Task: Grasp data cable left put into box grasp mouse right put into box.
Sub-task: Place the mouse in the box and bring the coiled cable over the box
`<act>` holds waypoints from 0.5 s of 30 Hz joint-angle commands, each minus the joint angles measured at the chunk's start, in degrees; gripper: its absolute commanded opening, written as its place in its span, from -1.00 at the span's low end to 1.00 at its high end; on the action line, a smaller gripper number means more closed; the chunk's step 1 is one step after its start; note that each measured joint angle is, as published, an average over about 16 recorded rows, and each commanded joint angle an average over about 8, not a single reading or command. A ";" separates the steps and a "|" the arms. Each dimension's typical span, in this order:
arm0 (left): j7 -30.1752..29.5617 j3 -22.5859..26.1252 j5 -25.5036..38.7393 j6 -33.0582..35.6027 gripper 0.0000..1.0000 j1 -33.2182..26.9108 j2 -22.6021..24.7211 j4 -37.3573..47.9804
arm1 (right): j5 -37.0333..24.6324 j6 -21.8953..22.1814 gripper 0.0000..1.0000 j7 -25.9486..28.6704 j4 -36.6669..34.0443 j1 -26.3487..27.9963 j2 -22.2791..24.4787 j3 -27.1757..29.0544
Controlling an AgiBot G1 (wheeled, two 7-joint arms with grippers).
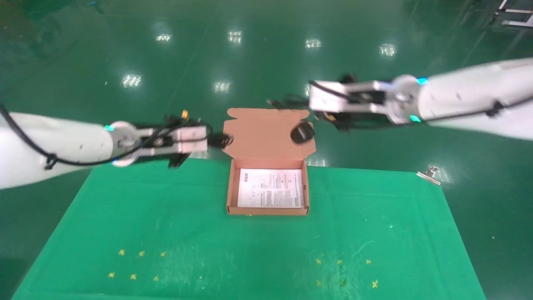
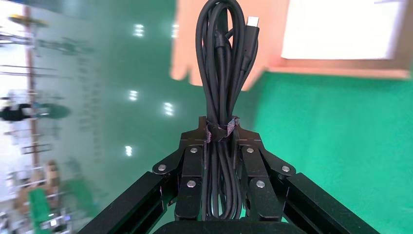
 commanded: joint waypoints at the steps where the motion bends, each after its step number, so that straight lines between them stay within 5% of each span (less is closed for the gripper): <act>1: -0.45 -0.23 0.92 -1.03 -1.00 -0.82 0.80 -0.03 | 0.35 1.31 -1.00 -1.54 -1.74 1.37 -1.93 0.32; 15: -4.04 -0.39 10.30 -6.00 -1.00 -3.86 4.96 0.92 | 9.22 7.99 -1.00 -17.51 -19.46 7.89 -13.18 3.69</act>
